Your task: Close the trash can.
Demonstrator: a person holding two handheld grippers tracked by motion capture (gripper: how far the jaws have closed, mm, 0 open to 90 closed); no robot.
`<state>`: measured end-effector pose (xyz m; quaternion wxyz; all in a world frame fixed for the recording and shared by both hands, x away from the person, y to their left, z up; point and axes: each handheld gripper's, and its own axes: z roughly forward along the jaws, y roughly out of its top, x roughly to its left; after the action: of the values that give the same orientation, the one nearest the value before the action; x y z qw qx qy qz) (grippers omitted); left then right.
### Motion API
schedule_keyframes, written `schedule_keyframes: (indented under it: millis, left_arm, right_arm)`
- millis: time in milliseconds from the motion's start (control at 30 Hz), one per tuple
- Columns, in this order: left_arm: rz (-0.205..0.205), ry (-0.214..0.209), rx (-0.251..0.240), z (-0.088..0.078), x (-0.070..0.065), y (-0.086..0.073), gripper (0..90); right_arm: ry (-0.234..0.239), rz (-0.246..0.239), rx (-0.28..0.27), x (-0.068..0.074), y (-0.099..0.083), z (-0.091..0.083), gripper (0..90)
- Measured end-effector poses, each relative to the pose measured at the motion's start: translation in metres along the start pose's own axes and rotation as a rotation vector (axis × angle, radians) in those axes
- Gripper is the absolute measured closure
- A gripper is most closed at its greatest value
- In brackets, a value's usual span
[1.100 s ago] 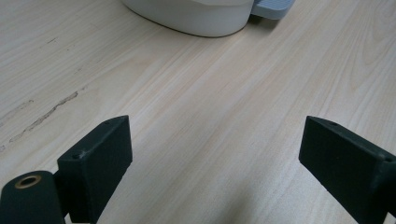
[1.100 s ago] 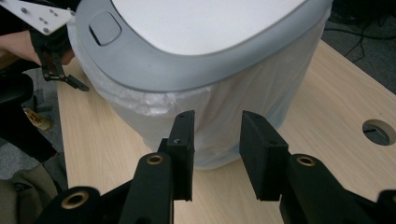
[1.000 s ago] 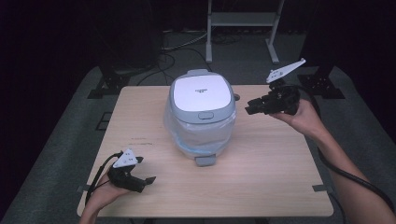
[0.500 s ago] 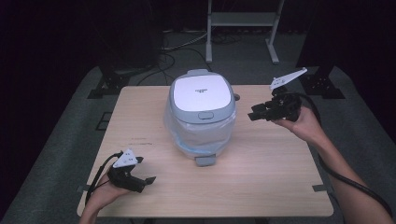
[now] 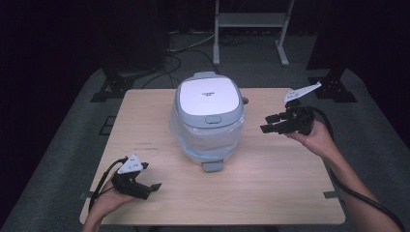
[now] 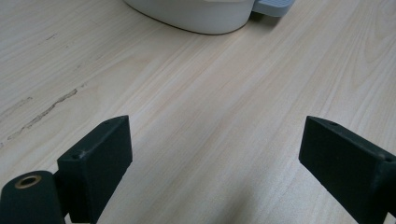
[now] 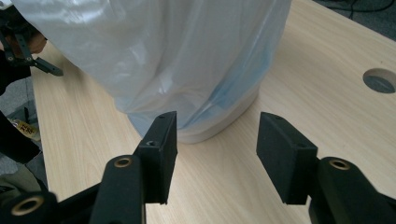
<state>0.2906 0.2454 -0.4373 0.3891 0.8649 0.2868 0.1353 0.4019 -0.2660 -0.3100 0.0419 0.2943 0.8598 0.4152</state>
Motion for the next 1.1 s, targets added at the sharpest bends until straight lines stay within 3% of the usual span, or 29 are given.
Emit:
schedule_keyframes:
  millis: [333,700,1100]
  left_arm:
    - [0.001,0.002,-0.002,-0.001,0.000,0.000,8.7]
    - [-0.001,0.004,-0.002,-0.001,0.000,0.000,8.4]
    - [0.008,0.000,0.002,0.000,-0.001,0.001,8.4]
  right_arm:
    - [-0.006,0.028,-0.005,-0.003,-0.017,0.004,43.0]
    - [-0.045,0.044,-0.037,-0.001,-0.038,0.003,39.5]
    - [-0.061,0.073,-0.035,0.004,-0.073,0.005,38.9]
